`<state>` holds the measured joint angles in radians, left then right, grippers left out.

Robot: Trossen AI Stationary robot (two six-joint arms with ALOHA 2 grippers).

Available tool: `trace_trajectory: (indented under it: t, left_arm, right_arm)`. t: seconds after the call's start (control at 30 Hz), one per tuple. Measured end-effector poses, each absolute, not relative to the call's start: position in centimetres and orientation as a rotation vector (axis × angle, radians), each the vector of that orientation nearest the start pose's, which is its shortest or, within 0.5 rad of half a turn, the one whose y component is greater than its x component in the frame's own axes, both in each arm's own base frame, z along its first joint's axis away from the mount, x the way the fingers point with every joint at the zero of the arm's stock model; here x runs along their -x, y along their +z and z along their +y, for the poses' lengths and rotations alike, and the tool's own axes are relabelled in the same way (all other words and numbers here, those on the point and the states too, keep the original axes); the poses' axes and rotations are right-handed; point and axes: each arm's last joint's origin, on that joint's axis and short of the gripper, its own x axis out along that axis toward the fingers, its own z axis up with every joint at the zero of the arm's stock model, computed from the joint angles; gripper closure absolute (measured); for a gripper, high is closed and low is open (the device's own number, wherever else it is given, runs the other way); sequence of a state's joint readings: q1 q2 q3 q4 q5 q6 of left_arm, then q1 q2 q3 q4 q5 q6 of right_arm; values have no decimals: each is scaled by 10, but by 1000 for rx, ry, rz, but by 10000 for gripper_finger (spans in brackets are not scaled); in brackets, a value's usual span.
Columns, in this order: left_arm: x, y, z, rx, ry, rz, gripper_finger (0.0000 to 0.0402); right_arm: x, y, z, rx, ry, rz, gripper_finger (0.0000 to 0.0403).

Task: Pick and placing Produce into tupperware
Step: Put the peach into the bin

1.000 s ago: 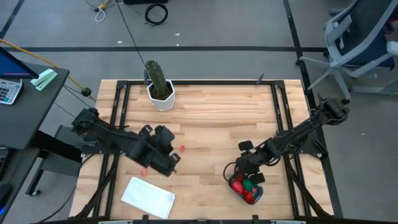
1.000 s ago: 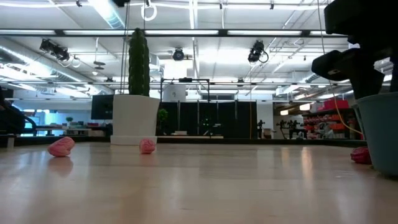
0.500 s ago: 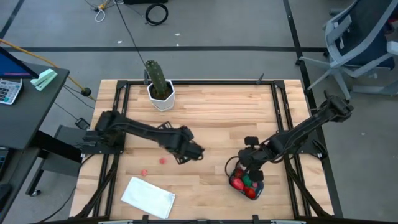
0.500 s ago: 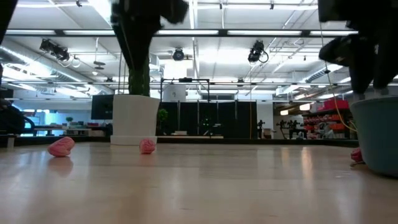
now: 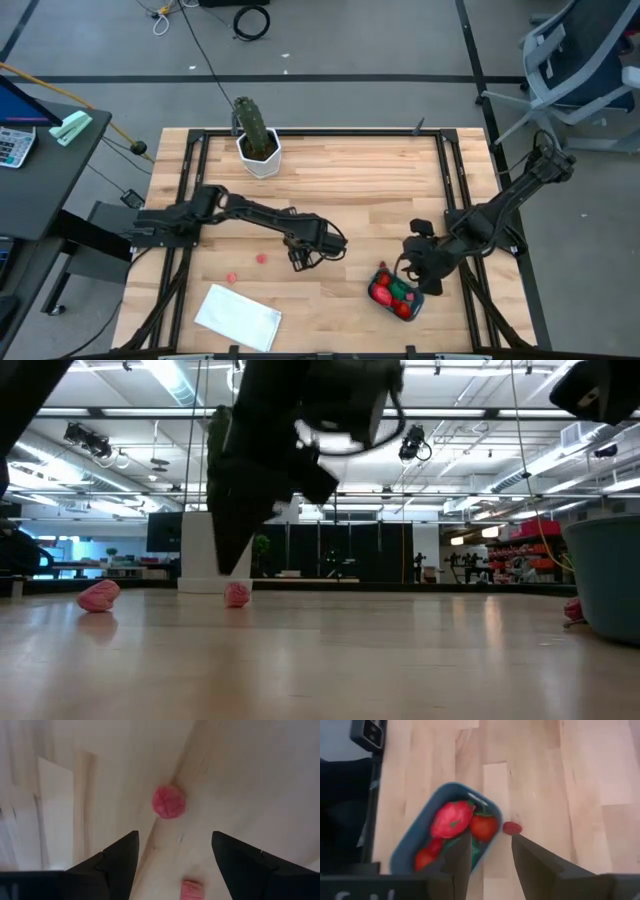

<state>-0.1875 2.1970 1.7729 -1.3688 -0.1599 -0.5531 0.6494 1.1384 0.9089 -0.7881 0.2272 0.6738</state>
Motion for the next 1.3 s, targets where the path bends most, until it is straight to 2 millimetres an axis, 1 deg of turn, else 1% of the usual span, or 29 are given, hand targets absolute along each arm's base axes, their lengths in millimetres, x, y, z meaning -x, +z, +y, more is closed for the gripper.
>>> trace_trajectory:
  t: [0.1, 0.23, 0.4, 0.6, 0.73, 0.87, 1.17, 1.3]
  left_arm:
    - [-394, 162, -68, 54, 478, 1787, 146]
    - [-398, 148, -67, 16, 444, 1805, 146]
    - [-400, 147, -65, -20, 455, 1776, 147]
    - [-404, 146, -57, -18, 442, 1761, 147]
    - [-408, 145, -53, 4, 439, 1723, 158]
    - [-409, 145, -51, 10, 444, 1723, 192]
    - [-406, 145, -51, 18, 461, 1742, 319]
    - [-407, 145, -55, 16, 462, 1727, 365]
  right_arm:
    - [-169, 266, 126, -195, 63, 989, 254]
    - [-166, 265, 130, -190, 76, 992, 254]
    - [-166, 265, 131, -193, 75, 994, 254]
    - [-166, 265, 130, -194, 73, 993, 254]
    - [-166, 265, 130, -194, 72, 993, 254]
    - [-166, 265, 130, -219, 58, 994, 254]
    - [-166, 265, 130, -224, 37, 983, 254]
    - [-166, 265, 130, -225, 34, 982, 254]
